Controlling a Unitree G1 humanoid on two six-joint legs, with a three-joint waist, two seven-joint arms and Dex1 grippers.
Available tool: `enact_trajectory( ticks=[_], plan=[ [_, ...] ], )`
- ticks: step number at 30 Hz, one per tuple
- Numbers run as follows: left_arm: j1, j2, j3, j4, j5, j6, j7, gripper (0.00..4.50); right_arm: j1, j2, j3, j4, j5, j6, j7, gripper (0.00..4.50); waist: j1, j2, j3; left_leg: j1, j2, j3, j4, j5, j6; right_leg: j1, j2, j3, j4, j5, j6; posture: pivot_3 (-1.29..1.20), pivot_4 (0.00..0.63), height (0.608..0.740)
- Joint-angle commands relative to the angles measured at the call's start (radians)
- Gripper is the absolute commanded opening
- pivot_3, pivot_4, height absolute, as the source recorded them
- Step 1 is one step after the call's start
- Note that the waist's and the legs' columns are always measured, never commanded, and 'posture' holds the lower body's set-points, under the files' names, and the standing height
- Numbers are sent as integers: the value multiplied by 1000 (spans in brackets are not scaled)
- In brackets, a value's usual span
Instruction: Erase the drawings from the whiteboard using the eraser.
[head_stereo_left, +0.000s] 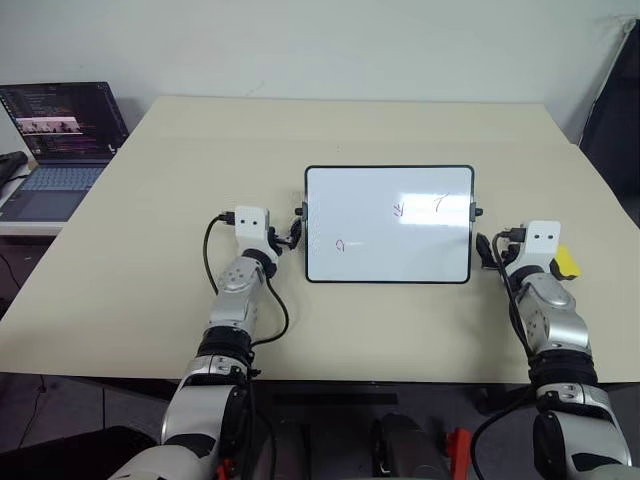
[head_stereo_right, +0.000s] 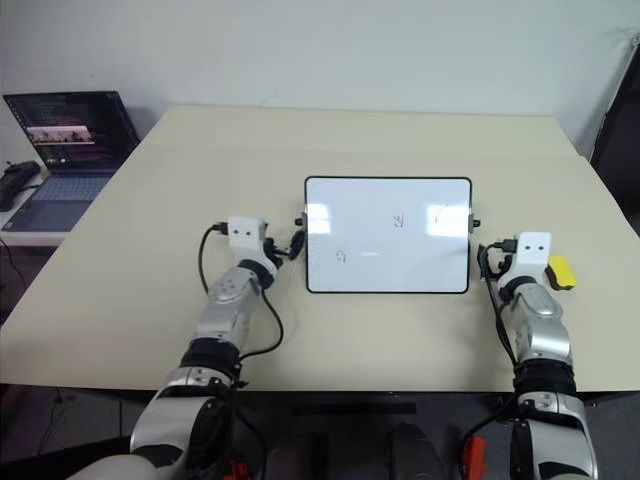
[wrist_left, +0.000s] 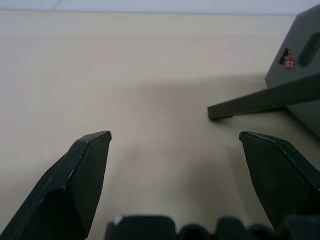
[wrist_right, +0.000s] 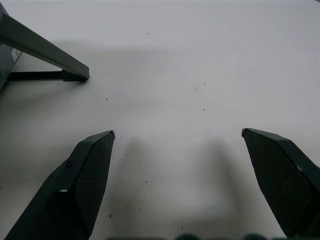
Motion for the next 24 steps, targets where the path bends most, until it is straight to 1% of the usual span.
enact_trajectory(
  ticks=[1,3,5,8,10,12,14,16,17,19,20,21,23,24],
  plan=[
    [-27,8,1,11,-5,-20,-12,4500,-10,-9,-5,-29,1,-4,-7,4468,-1,0,0,0,0,0,0,0,0,0,0,0,0,0,0,0,150,740],
    [-31,6,0,20,-3,-26,-14,4500,-13,-11,-1,-12,-5,-17,-2,4468,-1,0,0,0,0,0,0,0,0,0,0,0,0,0,0,0,150,740],
    [-30,33,2,15,-4,-31,-42,4500,-10,-10,-13,-25,6,-12,-8,4468,-1,0,0,0,0,0,0,0,0,0,0,0,0,0,0,0,150,740],
    [-41,113,15,12,-30,-28,-159,4500,-10,-38,-30,-57,19,9,5,4468,-5,0,0,0,0,0,0,0,0,0,1,0,0,0,0,0,150,740],
    [-52,164,18,20,-31,-40,-209,4500,-6,-65,-41,-74,27,20,23,4468,-8,0,0,0,1,0,0,0,0,-1,1,0,1,0,0,0,150,740],
    [-50,245,36,-26,-78,-8,-339,4500,14,-115,-71,-122,51,61,51,4468,-7,0,0,0,0,0,0,0,0,-1,1,0,0,0,0,0,150,740],
    [-45,302,54,-106,-155,68,-462,4500,37,-163,-105,-165,93,112,93,4468,-7,1,0,0,1,0,0,0,0,-1,1,0,0,0,0,0,150,740],
    [-41,316,95,-218,-301,219,-558,4500,63,-205,-120,-191,128,162,148,4468,-6,1,0,-1,1,0,0,0,0,-1,1,0,-1,0,0,0,150,740],
    [-20,333,85,-309,-374,320,-633,4500,80,-223,-127,-207,152,191,184,4468,-3,1,0,-1,1,0,0,0,0,-1,1,-1,-1,0,0,0,150,740],
    [31,366,23,-514,-483,494,-748,4500,113,-263,-151,-225,192,239,244,4468,-2,1,0,-1,1,0,0,0,0,0,1,-1,-2,0,0,0,150,740],
    [41,375,-10,-597,-519,562,-778,4500,122,-283,-162,-226,208,261,268,4468,-2,1,0,-1,1,0,0,0,0,0,1,-1,-2,0,0,0,150,740],
    [39,372,-49,-656,-526,596,-793,4500,131,-304,-167,-225,218,274,293,4468,0,1,0,-1,1,0,0,0,0,0,1,-1,-2,0,0,0,150,740],
    [16,339,-121,-722,-510,618,-789,4500,131,-350,-168,-191,215,279,334,4468,2,2,1,-1,1,0,0,0,0,0,0,0,-1,0,0,0,150,740],
    [-4,308,-151,-744,-520,638,-786,4500,126,-370,-168,-164,211,283,347,4468,2,2,1,0,1,0,0,0,0,0,0,0,-1,0,0,0,150,740]
  ],
)
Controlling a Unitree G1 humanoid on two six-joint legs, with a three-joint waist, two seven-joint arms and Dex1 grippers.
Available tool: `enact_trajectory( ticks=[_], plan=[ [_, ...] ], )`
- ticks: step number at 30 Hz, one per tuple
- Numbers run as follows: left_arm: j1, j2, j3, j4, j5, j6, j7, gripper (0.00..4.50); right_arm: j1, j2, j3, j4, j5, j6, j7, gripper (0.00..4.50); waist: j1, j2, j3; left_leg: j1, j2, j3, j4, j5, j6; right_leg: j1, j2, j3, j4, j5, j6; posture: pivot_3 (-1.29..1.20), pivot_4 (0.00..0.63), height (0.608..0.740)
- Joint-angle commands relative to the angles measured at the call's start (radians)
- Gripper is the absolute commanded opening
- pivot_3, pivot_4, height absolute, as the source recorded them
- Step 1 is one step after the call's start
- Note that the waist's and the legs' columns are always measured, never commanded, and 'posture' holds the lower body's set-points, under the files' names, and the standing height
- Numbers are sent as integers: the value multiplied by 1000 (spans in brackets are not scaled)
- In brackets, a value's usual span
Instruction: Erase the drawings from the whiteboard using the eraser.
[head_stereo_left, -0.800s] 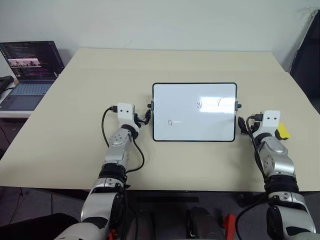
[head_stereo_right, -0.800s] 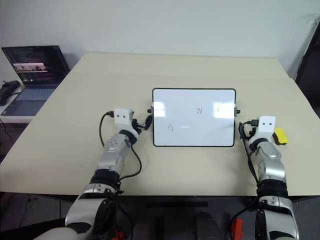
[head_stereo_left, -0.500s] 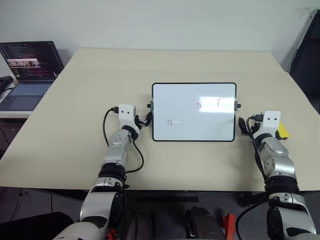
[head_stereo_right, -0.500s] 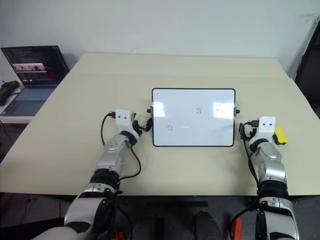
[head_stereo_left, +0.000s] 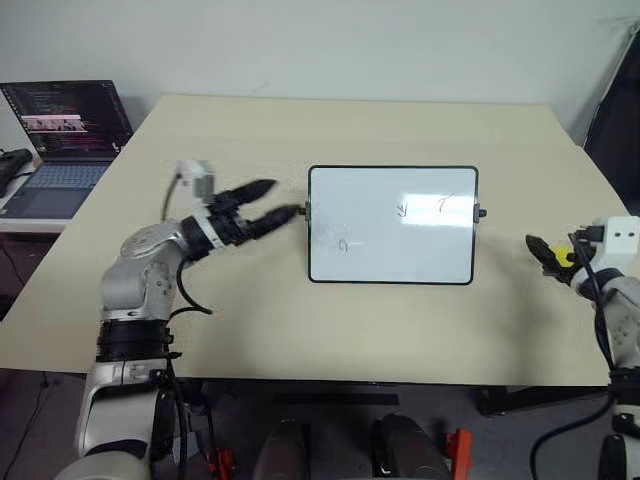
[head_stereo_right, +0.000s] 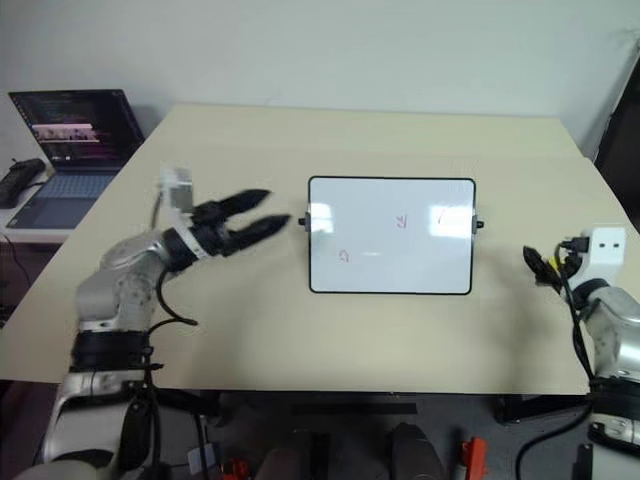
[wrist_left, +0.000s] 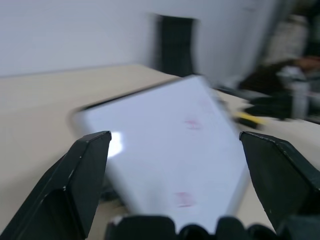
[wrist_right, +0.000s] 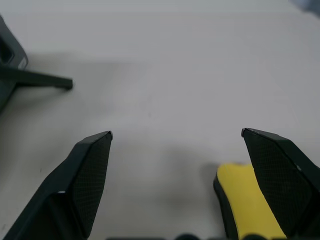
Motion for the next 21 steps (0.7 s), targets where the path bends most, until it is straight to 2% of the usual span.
enact_trajectory(
  ticks=[1,4,6,11,15,21],
  plan=[
    [-67,-88,-115,-126,-35,79,-7,4500,-20,-92,-35,43,8,12,66,4468,1,0,0,0,0,1,0,0,0,0,0,1,0,0,0,0,150,740],
    [-134,-216,-245,-100,41,76,31,4500,-49,-132,-30,123,-6,-1,82,4468,-1,0,0,0,0,1,1,0,0,1,1,1,0,-3,5,0,150,740],
    [-163,-268,-314,-57,112,42,42,4500,-71,-151,-13,175,-19,-15,98,4468,-6,0,0,1,0,1,1,0,0,1,1,1,0,-3,5,0,150,740],
    [-255,-431,-446,89,275,-42,124,4500,-163,-183,33,353,-67,-36,125,4468,-23,1,0,2,0,3,0,0,0,0,2,4,0,-3,5,0,150,740],
    [-252,-489,-486,101,322,-61,124,4500,-225,-193,59,467,-101,-82,149,4468,-26,1,0,2,0,5,0,0,0,0,2,6,-1,-3,5,0,150,740],
    [-222,-498,-497,76,341,-50,116,4500,-297,-188,98,585,-145,-127,168,4468,-26,2,0,2,0,5,0,0,0,0,2,6,-1,-4,6,0,150,740]
  ],
)
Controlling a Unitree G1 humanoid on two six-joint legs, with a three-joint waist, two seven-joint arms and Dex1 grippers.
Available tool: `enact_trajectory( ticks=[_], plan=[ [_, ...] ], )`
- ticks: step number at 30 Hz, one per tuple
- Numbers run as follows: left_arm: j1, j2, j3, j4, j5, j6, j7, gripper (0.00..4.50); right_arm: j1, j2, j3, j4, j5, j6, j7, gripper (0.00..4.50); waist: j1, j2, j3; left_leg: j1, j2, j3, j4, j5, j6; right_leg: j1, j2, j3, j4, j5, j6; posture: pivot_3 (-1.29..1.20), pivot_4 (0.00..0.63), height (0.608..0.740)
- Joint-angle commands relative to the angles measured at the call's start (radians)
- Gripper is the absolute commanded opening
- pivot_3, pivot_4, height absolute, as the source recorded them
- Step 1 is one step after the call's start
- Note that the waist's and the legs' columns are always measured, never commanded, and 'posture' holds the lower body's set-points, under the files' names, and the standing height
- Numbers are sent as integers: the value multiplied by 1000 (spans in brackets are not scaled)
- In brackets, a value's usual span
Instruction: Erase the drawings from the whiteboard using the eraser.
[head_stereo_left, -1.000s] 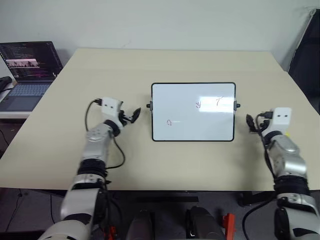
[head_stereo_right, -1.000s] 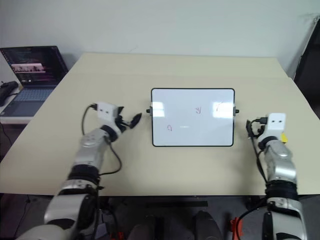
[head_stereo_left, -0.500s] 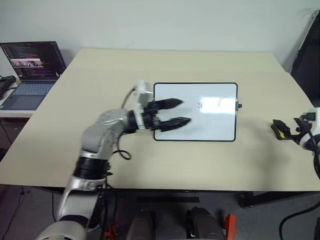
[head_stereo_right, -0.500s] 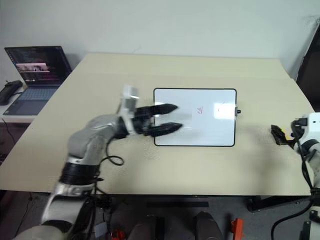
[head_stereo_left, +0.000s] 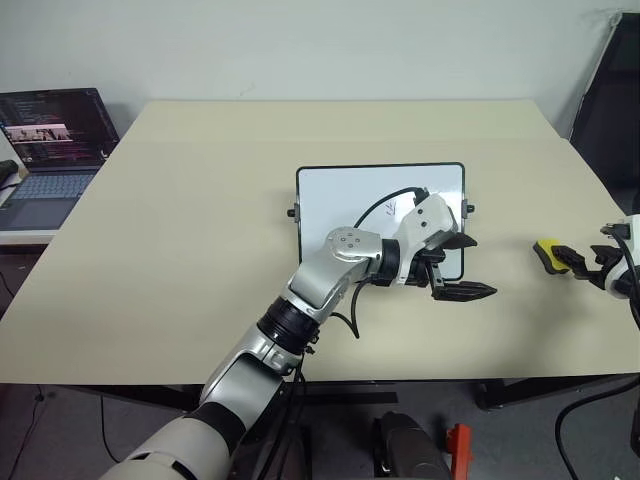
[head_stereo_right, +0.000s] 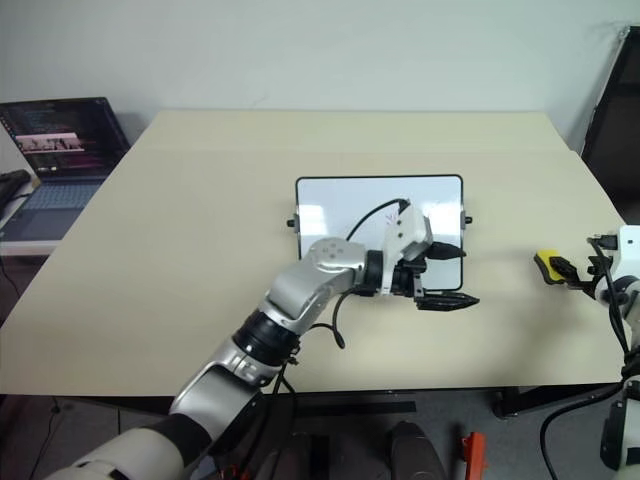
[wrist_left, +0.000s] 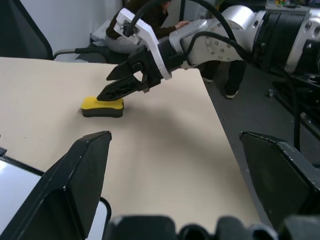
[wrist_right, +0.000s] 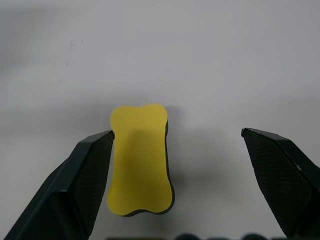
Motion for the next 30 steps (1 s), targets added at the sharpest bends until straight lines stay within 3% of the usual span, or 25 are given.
enact_trajectory(
  ticks=[1,12,30],
  plan=[
    [3,-6,6,-36,11,-10,0,4500,-45,-19,21,39,-30,-40,12,4468,1,0,0,0,0,0,0,0,0,0,0,0,0,0,0,0,150,740],
    [40,0,18,-46,36,-16,25,4500,-97,-1,50,123,-58,-61,19,4468,2,0,0,0,0,0,0,0,0,0,-1,0,0,0,0,0,150,740],
    [61,11,13,-36,66,-35,35,4500,-86,31,37,34,-28,0,13,4468,2,0,0,0,0,0,0,0,0,0,-1,0,0,0,0,0,150,740]
  ],
)
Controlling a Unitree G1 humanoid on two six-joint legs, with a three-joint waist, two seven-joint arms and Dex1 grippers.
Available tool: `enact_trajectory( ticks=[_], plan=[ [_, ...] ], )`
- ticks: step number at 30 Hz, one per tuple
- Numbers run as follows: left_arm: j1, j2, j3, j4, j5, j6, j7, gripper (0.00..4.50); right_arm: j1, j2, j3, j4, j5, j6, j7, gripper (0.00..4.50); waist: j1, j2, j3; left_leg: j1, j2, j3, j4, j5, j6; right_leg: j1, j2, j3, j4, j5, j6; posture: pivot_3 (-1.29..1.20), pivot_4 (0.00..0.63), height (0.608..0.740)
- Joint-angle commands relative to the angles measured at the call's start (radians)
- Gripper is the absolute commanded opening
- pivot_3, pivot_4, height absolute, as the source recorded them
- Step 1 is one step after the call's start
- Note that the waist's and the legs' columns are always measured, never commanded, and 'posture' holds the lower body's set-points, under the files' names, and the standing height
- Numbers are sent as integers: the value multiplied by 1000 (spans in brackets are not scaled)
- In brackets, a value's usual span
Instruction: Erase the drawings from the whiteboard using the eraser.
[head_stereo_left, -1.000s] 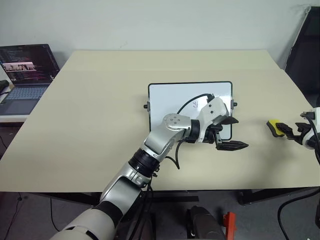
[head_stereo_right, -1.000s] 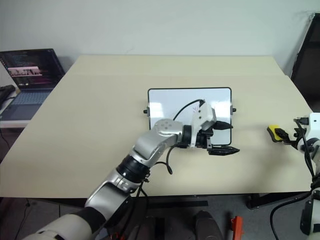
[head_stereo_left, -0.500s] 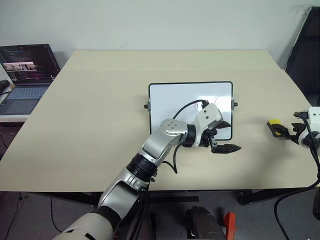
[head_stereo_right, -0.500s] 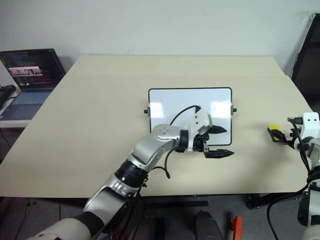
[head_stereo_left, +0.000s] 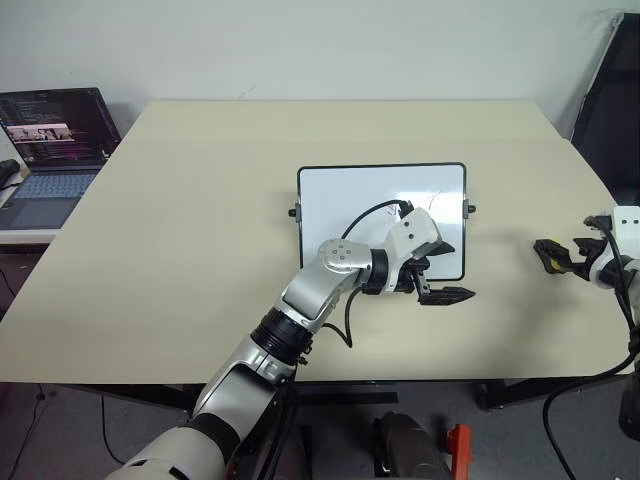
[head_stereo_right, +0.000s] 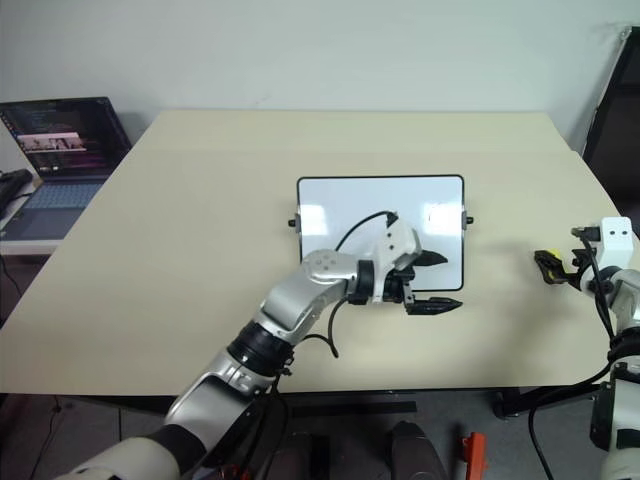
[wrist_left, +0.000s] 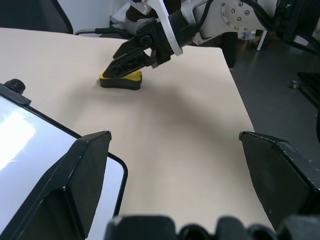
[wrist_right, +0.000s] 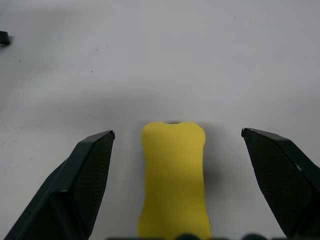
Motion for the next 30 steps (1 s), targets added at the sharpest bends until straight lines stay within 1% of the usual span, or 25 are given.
enact_trajectory(
  ticks=[1,9,10,12,14,19,20,26,30],
  plan=[
    [6,-2,10,-31,8,-19,1,4500,-6,1,-1,-15,-4,7,-10,4468,0,0,0,0,0,0,0,0,0,0,0,0,0,0,0,0,150,740],
    [17,1,7,-37,15,-15,0,4500,-12,9,-2,0,-10,20,-25,4468,1,0,0,0,0,0,0,0,0,0,0,0,0,1,-1,0,150,740],
    [18,1,7,-37,15,-14,0,4500,-11,9,-2,2,-10,20,-27,4301,1,0,0,0,0,0,0,0,0,0,0,0,0,1,-1,0,150,740],
    [19,3,6,-38,19,-15,-1,4500,-11,10,-4,9,-11,18,-35,3835,1,0,0,0,0,0,0,0,0,0,0,0,0,0,-1,0,150,740],
    [20,4,4,-41,21,-15,-2,4500,-9,9,-4,13,-12,17,-38,3196,1,0,0,0,0,0,0,0,0,0,0,0,0,1,-1,0,150,740],
    [23,5,3,-45,21,-14,-4,4500,1,11,-3,14,-12,17,-42,1344,0,0,0,0,0,0,0,0,0,0,0,0,0,1,-1,0,150,740],
    [23,5,3,-45,22,-14,-4,4500,2,11,-4,13,-11,18,-42,1205,0,0,0,0,0,0,0,0,0,0,0,0,0,1,-1,0,150,740],
    [24,7,6,-46,21,-14,-4,4500,6,7,-17,-21,5,25,-39,1192,0,0,0,0,0,0,0,0,0,0,0,0,0,1,-1,0,150,740],
    [14,29,31,-36,23,-29,1,4500,39,-15,-48,-177,46,79,-24,1192,0,0,0,0,0,0,0,0,0,0,0,0,0,1,-1,0,150,740]
  ],
)
